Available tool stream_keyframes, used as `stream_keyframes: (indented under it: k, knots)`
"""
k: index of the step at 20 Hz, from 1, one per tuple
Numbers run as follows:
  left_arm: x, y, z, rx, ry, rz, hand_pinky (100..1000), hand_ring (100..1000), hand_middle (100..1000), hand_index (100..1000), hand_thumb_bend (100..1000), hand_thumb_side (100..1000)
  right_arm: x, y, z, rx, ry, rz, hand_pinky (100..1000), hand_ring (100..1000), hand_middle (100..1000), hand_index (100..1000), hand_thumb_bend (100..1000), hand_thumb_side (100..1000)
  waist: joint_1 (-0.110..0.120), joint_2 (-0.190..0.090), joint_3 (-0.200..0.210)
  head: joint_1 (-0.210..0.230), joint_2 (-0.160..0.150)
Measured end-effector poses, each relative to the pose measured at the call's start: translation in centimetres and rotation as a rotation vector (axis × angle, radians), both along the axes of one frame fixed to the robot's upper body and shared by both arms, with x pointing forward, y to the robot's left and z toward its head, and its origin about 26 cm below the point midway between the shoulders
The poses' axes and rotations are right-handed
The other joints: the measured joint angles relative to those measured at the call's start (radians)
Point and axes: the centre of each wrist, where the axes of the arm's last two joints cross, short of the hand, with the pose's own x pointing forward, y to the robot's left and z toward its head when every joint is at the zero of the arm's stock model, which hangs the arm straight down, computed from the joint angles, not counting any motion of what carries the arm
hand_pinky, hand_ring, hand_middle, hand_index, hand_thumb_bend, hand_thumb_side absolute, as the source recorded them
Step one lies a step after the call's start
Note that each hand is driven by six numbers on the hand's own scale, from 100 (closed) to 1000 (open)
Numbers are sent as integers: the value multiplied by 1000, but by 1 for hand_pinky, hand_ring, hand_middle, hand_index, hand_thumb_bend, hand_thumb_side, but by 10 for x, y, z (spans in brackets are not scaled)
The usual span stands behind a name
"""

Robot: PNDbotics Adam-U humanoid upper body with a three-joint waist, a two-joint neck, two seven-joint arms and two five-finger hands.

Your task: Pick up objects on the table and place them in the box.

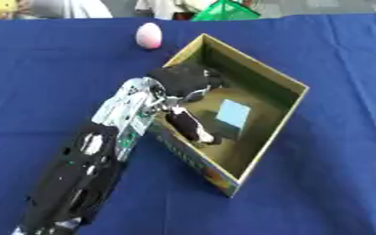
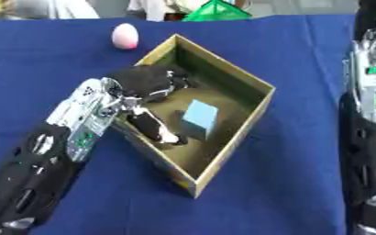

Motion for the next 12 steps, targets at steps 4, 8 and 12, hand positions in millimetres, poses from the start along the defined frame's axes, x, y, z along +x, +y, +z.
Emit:
stream_keyframes:
  k: [4, 8, 12]
  knots:
    - [-5, 6, 18, -71, -67, -8, 737, 860, 851, 950, 457, 574, 0, 0, 0, 2, 0, -1, 768, 905, 579, 818, 588, 1000, -3, -6, 5, 0, 0]
    - [-13, 16, 45, -166, -136, -26, 725, 839, 826, 938, 411, 580, 0, 0, 0, 3, -3, -3, 767, 905, 580, 819, 590, 1000, -6, -7, 13, -2, 0]
    - [-17, 35, 72, -258, -189, -5, 716, 828, 815, 927, 380, 573, 0, -1, 0, 4, -8, -6, 767, 904, 580, 819, 592, 1000, -7, -13, 18, -10, 3]
